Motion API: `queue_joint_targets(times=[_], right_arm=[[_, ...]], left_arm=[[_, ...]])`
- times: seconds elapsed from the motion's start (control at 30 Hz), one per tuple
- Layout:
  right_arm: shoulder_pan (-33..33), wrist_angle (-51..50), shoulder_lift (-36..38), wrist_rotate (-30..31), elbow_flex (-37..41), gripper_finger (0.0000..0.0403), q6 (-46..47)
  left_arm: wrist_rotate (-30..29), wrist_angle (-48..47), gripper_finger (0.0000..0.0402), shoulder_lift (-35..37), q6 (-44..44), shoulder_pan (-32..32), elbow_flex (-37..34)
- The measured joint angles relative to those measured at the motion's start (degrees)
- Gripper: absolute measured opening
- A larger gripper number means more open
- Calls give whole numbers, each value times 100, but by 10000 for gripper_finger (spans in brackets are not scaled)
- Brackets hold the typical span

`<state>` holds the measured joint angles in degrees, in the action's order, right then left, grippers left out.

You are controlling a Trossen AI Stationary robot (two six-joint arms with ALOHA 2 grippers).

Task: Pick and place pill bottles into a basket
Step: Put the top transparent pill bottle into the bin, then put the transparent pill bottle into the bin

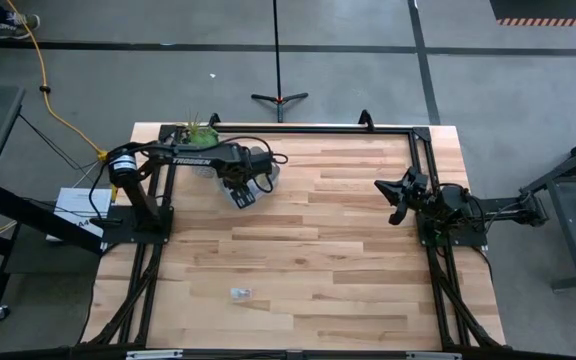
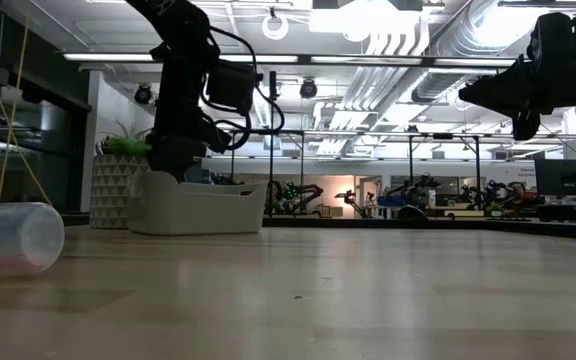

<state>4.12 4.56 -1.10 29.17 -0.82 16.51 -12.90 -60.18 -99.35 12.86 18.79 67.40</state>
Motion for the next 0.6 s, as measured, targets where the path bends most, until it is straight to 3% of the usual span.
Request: queue_joint_targets(times=[0.3,0.47,0.6], right_arm=[[0,-2,0,0,0,4,-2],[1,-4,-1,-33,0,1,91],[0,-3,0,-42,0,4,164]], left_arm=[[-84,-434,344,0,89,-4,172],[-73,-834,348,22,538,-47,763],[546,-963,331,26,501,-262,1488]])
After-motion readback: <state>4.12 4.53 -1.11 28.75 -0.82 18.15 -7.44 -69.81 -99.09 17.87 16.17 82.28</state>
